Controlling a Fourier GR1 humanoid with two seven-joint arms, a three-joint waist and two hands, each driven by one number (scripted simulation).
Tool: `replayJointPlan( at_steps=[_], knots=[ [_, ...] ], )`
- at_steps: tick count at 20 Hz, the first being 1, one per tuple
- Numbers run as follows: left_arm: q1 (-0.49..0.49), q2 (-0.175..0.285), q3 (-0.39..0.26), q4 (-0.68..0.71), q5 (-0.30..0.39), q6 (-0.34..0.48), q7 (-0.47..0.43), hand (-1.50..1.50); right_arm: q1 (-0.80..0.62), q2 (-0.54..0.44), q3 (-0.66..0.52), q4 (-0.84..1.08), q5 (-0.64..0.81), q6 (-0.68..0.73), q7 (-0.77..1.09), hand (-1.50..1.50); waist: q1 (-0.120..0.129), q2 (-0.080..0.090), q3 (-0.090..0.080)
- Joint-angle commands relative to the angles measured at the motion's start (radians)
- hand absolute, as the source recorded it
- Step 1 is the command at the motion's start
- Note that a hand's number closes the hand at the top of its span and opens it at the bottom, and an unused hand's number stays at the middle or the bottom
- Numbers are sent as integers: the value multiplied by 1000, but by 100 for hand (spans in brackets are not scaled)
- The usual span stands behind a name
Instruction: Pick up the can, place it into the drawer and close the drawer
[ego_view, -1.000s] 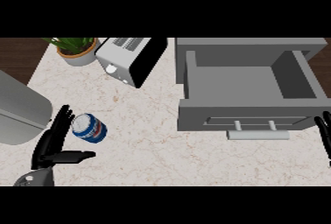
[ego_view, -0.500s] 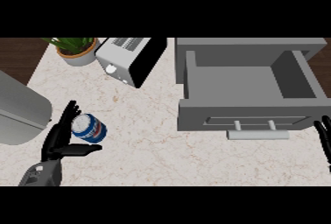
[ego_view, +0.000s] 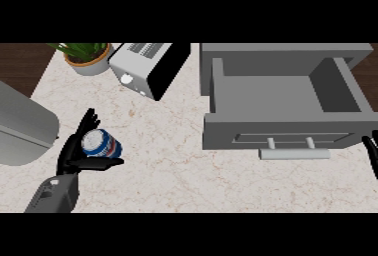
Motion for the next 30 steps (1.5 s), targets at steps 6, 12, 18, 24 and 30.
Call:
replayJointPlan(
  at_steps=[6,12,18,24,30],
  knots=[
    [-25,-38,-30,-14,15,0,-13,-150,11,-7,-19,-50,-26,23,56,-150,1,0,0],
    [-27,-18,-32,-44,50,-77,21,150,29,16,-12,-12,-16,18,-21,-150,3,-1,0],
    [-15,-66,-47,-111,67,-17,69,150,26,17,6,-7,-3,5,-25,-150,3,-1,0],
    [40,-111,4,-267,116,139,140,150,72,19,37,-37,-10,-19,-25,-150,8,-4,1],
    [165,-168,-88,-524,108,145,177,150,96,8,-6,-49,-58,9,-45,-150,10,-4,1]
  ],
)
